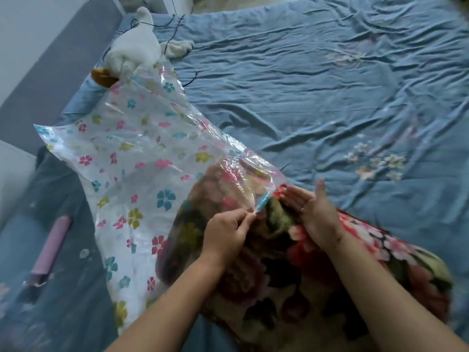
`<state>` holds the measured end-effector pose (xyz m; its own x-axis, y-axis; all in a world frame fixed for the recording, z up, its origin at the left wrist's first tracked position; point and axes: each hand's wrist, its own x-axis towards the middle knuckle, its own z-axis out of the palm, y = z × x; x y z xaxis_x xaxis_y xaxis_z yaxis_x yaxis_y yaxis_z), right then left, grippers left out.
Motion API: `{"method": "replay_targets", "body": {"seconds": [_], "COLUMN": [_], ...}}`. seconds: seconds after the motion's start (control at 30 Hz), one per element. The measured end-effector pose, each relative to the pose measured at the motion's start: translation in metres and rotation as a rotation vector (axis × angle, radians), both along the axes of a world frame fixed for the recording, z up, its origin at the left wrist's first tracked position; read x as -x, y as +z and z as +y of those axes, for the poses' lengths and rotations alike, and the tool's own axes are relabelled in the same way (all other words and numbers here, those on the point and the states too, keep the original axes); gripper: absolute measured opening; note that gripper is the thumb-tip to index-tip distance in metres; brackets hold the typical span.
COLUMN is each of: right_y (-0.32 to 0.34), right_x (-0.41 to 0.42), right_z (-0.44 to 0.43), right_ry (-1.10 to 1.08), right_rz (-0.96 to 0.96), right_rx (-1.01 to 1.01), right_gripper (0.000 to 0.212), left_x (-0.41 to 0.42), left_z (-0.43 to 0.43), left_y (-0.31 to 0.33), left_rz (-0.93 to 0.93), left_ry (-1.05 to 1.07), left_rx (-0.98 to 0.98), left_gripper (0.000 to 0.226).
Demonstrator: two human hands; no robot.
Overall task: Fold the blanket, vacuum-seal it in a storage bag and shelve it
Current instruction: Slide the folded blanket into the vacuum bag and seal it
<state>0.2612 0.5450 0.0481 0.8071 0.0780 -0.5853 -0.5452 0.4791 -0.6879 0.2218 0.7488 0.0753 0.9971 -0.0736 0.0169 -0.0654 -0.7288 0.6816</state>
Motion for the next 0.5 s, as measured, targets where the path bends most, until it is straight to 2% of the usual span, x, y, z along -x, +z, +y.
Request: {"method": "replay_targets", "body": {"seconds": [0.1, 0.17, 0.3, 0.37, 0.5], "right_y": [-0.002, -0.002, -0.006, -0.01, -0.024], "right_x": [-0.023, -0.038, -0.051, -0.05, -0.043], "right_z": [-0.019, -0.022, -0.025, -0.026, -0.019], "right_ry": [-0.044, 0.012, 0.178, 0.148, 0.025], "right_rz": [0.325, 0.43, 0.462, 0.447, 0.38], "right_rx": [-0.387, -0.461, -0.463, -0.499, -0.634], "right_gripper": [0.08, 0.082, 0.091, 0.093, 0.095], "left_x": [0.029, 0.04, 0.054, 0.061, 0.073], "left_z": [-0.017, -0.034, -0.05, -0.046, -0.036], "left_y": [-0.017, -0.019, -0.032, -0.043, -0.057], "left_rz": [-0.111, -0.212, -0.347, -0.358, -0.343], "left_ry": [-0.027, -0.026, -0.027, -0.026, 0.027], "left_rx": [-0.133, -0.189, -0.239, -0.293, -0.382], "left_gripper": [0.036, 0.033, 0.027, 0.022, 0.028]}}
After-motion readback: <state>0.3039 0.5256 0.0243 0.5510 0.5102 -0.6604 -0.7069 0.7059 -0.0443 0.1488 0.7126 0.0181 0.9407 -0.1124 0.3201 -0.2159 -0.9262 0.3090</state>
